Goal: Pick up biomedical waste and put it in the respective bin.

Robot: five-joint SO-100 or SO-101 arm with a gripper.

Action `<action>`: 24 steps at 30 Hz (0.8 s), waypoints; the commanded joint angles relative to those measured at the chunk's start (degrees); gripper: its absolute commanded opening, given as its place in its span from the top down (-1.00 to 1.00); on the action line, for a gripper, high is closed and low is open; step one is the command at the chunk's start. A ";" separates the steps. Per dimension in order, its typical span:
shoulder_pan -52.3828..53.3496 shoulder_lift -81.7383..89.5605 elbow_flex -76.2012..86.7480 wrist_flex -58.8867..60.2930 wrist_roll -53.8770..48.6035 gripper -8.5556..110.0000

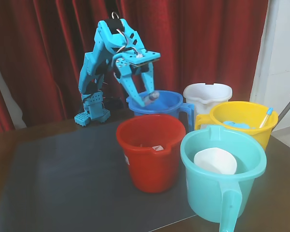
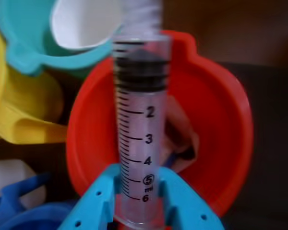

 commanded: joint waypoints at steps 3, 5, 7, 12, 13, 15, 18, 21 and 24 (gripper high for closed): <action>0.88 1.41 -2.29 17.14 -3.69 0.85; 0.88 1.49 -2.29 17.40 -3.69 0.85; 0.53 1.49 -2.29 17.49 -3.69 0.85; 0.35 1.58 -2.29 17.67 -3.69 0.83; 0.26 1.58 -2.29 17.40 -3.69 0.80; 0.26 1.49 -2.29 16.96 -3.34 0.66; 0.09 1.32 -2.29 16.96 -3.34 0.62; 0.09 1.32 -2.29 16.96 -3.25 0.62; 0.09 1.32 -2.29 16.96 -3.34 0.62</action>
